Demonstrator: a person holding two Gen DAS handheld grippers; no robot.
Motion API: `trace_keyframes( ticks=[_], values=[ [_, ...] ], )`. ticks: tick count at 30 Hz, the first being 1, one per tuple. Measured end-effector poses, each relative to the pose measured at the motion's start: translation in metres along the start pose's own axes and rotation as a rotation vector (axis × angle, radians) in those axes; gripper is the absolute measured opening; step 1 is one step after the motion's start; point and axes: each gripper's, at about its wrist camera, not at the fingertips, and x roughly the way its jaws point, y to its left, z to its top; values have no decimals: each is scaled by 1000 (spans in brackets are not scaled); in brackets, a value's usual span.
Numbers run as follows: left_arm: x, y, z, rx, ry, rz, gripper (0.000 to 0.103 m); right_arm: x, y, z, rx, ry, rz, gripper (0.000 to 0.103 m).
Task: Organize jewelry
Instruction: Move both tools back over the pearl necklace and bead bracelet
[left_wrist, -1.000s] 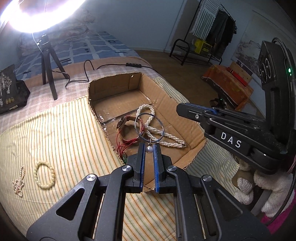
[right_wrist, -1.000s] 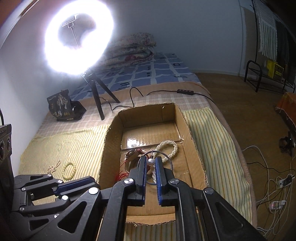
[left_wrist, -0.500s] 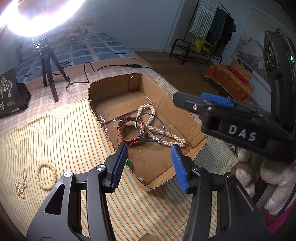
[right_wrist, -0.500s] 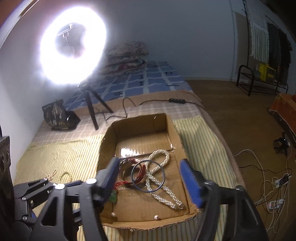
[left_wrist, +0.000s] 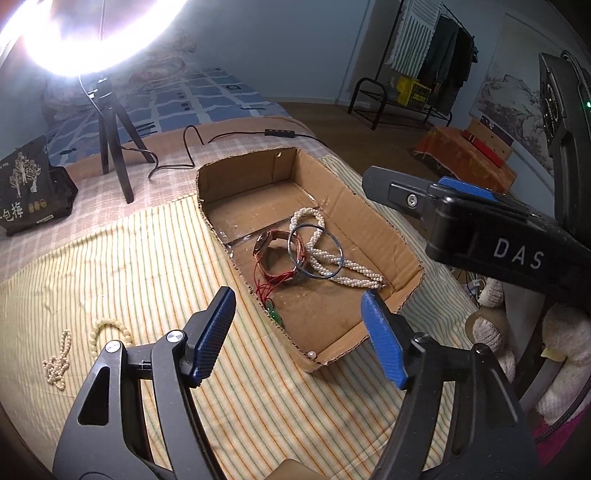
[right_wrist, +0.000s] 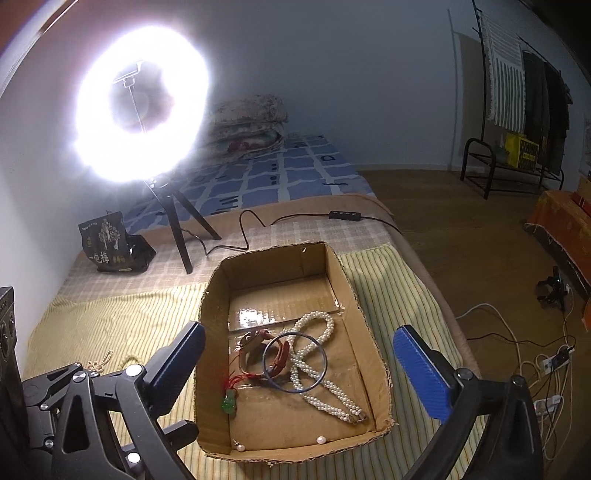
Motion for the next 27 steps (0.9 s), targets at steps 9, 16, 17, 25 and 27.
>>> trace_keyframes(
  ticks=[9, 16, 17, 25, 27],
  values=[
    [-18, 14, -2, -9, -21, 21, 73, -4, 15, 4, -6, -6, 14, 103],
    [-36, 33, -5, -32, -42, 40, 73, -5, 33, 8, -17, -14, 30, 103],
    [-38, 37, -6, -35, -44, 43, 73, -5, 36, 8, -18, -14, 33, 103],
    [-53, 68, -13, -66, -55, 86, 73, 2, 66, 12, -47, -14, 66, 103],
    [-57, 77, -16, -80, -57, 98, 73, 4, 73, 12, -52, -11, 75, 103]
  ],
)
